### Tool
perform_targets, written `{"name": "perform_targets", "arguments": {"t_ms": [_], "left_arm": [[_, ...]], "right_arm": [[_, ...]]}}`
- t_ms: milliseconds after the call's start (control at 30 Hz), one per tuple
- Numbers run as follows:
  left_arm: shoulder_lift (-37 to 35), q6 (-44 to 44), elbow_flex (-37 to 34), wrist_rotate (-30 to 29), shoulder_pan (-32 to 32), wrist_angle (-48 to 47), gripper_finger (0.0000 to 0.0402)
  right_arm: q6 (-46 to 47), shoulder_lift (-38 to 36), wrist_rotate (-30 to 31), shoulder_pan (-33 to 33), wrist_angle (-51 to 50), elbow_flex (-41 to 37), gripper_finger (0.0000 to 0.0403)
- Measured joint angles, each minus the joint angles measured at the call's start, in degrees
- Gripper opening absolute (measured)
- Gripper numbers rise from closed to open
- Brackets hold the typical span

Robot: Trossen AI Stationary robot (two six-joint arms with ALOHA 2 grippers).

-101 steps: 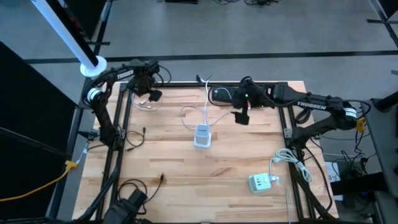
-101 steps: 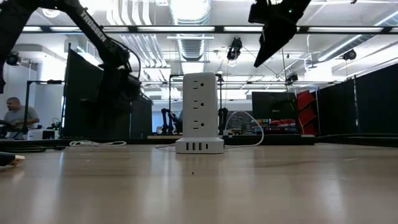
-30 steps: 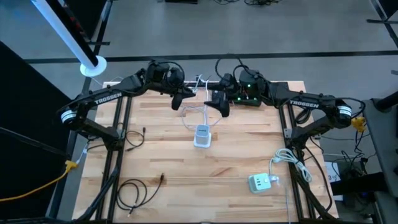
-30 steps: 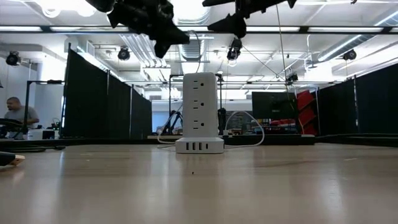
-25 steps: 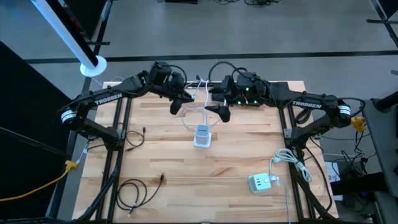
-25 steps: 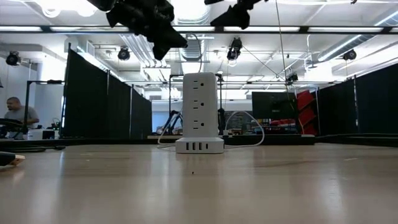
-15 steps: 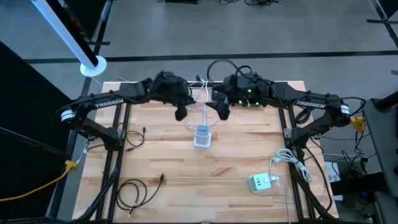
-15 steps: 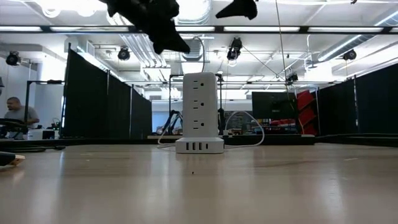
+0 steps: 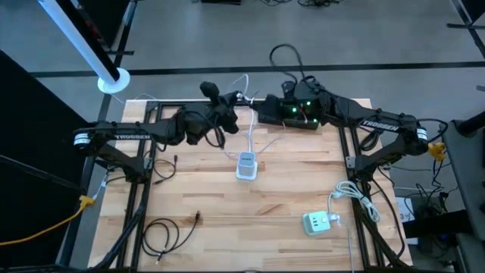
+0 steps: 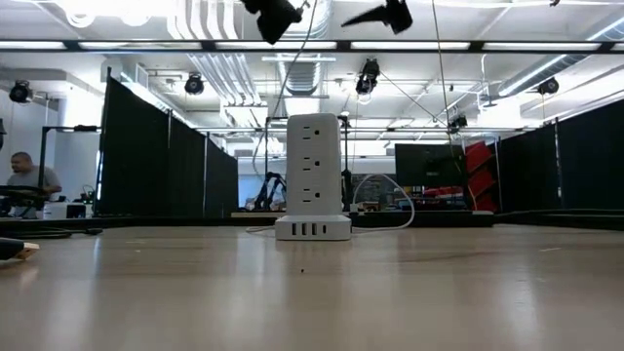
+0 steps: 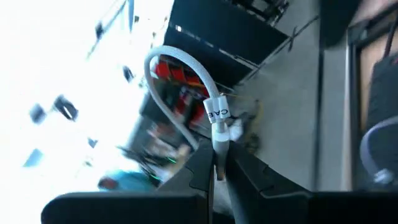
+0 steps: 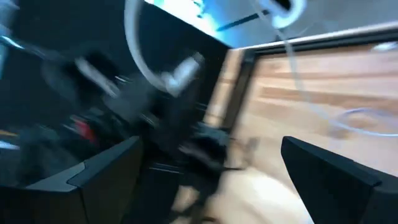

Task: Insert USB
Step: Insert the white charger cable into the top white outlet extension

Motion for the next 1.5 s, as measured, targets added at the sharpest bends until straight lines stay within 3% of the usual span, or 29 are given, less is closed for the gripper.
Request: {"name": "perform_targets", "arguments": {"t_ms": [133,300,467,700,933,1100,1500], "left_arm": [[1.8,10.2,0.0,0.3,0.1,2.6,0.0017],[5.5,15.5,-0.1,0.1,0.0,9.6,0.0017],[7.8,20.0,-0.1,-1.1,-0.3,16.2,0.0017],[7.8,20.2,-0.1,-1.1,-0.3,17.2,0.0017],[7.7,17.6,-0.1,-1.1,-0.2,17.1,0.0017],[7.7,17.0,-0.1,-1.1,-0.2,16.8,0.0017],[7.7,16.6,-0.1,-2.3,-0.2,17.0,0.0017]], "right_arm": [[4.4,0.4,0.0,0.0,6.3,0.0,0.0369],[5.7,1.5,0.1,-0.3,4.3,0.0,0.0353],[6.6,1.7,0.6,-1.7,4.0,-0.1,0.0269],[6.4,1.8,0.4,-3.8,3.7,-0.1,0.013],[5.8,3.2,0.2,-4.1,4.1,-0.1,0.0049],[6.4,4.7,0.0,-4.2,5.0,-0.1,0.0038],[7.4,5.1,1.6,-4.6,6.4,-0.1,0.0072]]}}
